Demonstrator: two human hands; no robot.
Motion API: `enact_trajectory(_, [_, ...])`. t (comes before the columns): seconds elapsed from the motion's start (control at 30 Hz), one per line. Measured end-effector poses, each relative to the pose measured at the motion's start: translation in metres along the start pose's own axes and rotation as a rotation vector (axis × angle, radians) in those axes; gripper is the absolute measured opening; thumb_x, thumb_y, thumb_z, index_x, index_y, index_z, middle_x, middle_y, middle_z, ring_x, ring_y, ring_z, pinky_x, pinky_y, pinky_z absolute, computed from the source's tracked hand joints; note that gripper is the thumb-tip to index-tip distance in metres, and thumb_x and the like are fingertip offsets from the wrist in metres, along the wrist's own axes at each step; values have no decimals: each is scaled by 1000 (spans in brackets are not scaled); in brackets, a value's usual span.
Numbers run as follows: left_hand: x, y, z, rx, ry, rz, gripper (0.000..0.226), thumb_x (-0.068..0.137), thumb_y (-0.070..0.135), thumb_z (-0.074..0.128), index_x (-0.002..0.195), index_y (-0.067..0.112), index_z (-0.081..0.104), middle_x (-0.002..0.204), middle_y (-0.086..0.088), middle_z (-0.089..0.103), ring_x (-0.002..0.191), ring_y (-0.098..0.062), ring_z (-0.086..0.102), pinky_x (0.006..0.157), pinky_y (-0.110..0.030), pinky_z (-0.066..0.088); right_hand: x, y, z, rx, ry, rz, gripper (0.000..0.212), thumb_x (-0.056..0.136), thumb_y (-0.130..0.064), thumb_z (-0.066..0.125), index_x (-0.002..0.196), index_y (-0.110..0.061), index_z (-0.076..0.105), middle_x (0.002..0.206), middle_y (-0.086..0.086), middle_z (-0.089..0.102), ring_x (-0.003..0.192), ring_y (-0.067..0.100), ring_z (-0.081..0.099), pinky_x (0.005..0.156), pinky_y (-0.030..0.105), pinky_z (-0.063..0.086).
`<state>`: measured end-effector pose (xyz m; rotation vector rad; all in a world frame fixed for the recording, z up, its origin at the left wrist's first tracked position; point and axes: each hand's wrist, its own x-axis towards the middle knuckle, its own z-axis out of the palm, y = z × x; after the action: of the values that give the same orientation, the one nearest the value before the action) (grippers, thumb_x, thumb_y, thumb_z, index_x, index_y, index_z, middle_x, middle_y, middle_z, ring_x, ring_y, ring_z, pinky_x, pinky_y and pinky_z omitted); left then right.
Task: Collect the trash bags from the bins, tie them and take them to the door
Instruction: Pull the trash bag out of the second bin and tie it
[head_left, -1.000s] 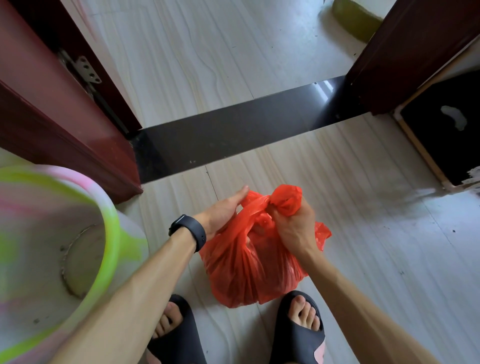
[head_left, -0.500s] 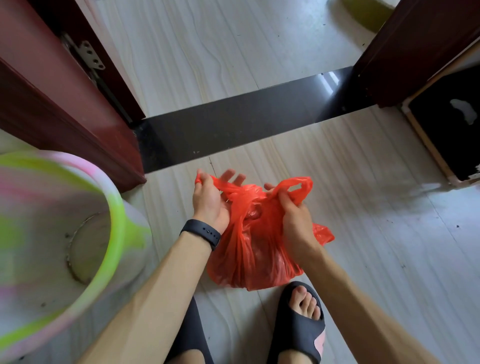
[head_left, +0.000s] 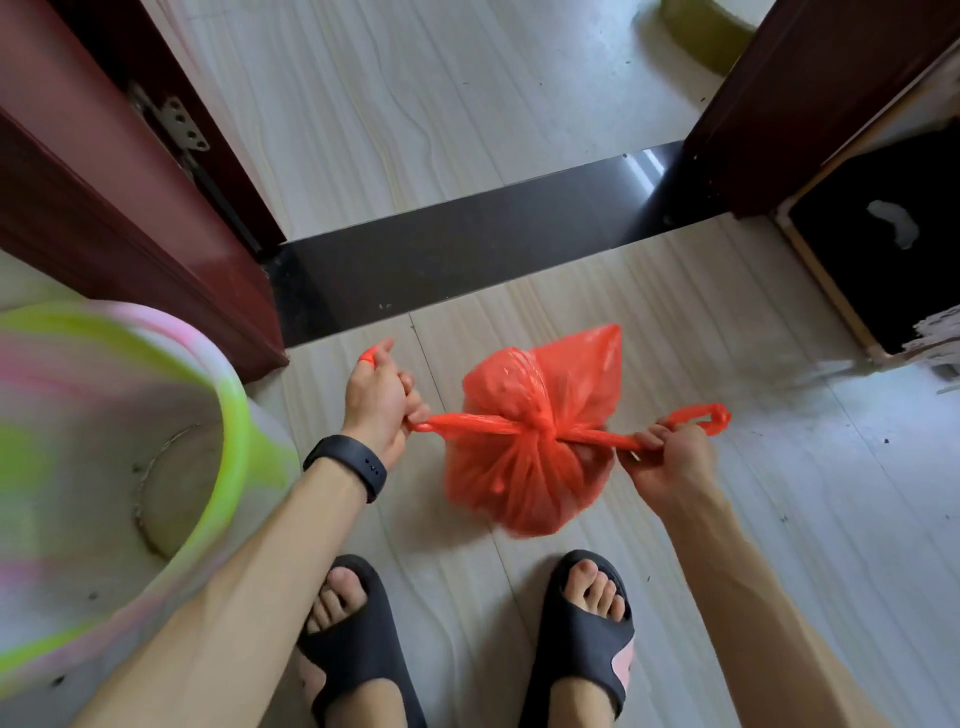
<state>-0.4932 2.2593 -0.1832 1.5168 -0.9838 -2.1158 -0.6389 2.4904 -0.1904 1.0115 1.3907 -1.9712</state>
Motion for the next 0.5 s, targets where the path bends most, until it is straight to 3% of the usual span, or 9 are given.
enact_trajectory(0.13, [1,-8,-14,155,82,-6,36,108,29,23,132,14,45,64,-1,32,34,-6,20,37,-17,22,8,4,-7,-158,40,2,29,85,-2,25,70,-23,39,40,-10,27,31,7,28,67,29,35])
enact_trajectory(0.23, [-1,1,-11,231,97,73,36,107,33,25,134,20,44,83,-6,49,47,-11,42,43,-22,38,9,9,-1,-288,-37,-21,27,87,-4,29,74,-24,42,44,-9,35,40,8,38,65,29,40])
enact_trajectory(0.3, [-2,7,-10,222,53,121,36,105,40,34,138,31,44,118,-6,57,89,-18,63,75,-34,54,11,6,1,-317,-74,-80,21,95,-13,39,77,-21,49,52,-6,50,55,12,53,68,33,46])
enact_trajectory(0.33, [-4,9,-10,219,11,116,38,102,44,40,140,35,44,133,-1,53,113,-18,58,95,-40,48,12,4,1,-309,-92,-112,19,97,-20,44,81,-19,54,60,-3,58,63,14,59,71,34,49])
enact_trajectory(0.37, [-9,10,-10,212,-27,91,42,99,47,45,140,37,44,139,5,50,127,-16,50,106,-43,38,12,2,1,-307,-115,-133,18,98,-27,48,86,-18,58,70,-1,65,70,15,64,75,34,49])
enact_trajectory(0.43, [-20,6,-9,152,-55,38,46,96,48,49,139,32,50,137,8,50,132,-17,45,111,-44,28,10,0,-2,-330,-169,-154,18,96,-34,52,95,-18,62,88,1,71,83,14,66,79,32,47])
enact_trajectory(0.5, [-28,-6,-8,23,-3,-9,47,94,46,51,138,28,52,135,4,51,131,-21,46,110,-43,29,7,4,-5,-331,-218,-157,20,96,-36,52,94,-19,62,99,2,73,90,15,65,82,33,45])
